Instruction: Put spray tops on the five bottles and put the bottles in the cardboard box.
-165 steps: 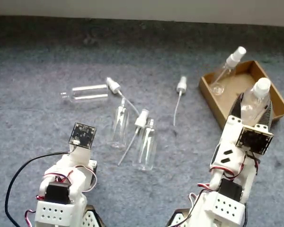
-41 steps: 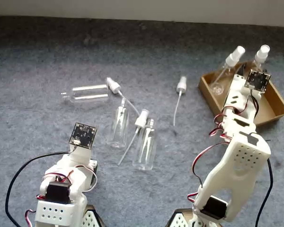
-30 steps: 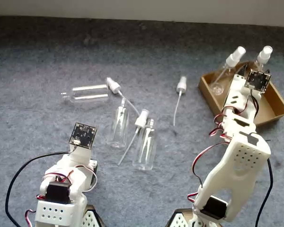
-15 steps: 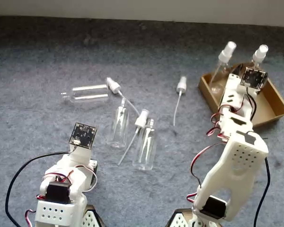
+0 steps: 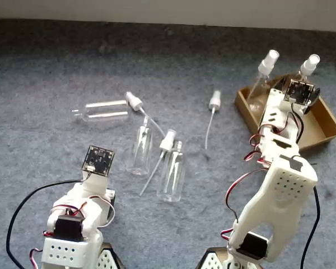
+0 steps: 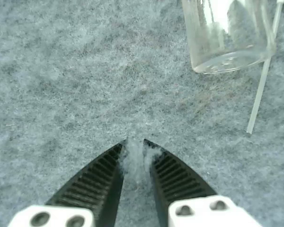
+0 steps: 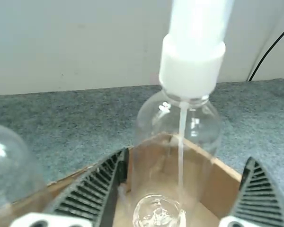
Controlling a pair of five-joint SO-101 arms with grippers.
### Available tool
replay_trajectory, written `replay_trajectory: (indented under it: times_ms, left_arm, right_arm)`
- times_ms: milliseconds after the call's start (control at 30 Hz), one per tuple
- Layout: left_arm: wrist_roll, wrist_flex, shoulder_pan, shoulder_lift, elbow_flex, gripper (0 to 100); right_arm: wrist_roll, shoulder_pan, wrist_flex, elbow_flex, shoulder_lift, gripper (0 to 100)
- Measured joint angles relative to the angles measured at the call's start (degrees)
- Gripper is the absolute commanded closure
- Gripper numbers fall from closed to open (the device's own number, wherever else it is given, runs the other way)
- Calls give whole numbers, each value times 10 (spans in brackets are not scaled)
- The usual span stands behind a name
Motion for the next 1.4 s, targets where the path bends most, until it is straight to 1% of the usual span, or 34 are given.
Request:
replay_trajectory:
  times_ms: [600, 800, 1033, 1400]
  left_arm:
    - [0, 0, 0, 0, 0, 995]
    - [0, 0, 0, 0, 0, 995]
    - [0, 0, 0, 0, 0, 995]
    - [0, 0, 0, 0, 0, 995]
  right_arm:
    - [0, 9, 6, 0, 0, 670]
    - [0, 11, 84, -2, -11, 670]
    - [0, 11, 174, -2, -69, 670]
    - [0, 11, 287, -2, -152, 670]
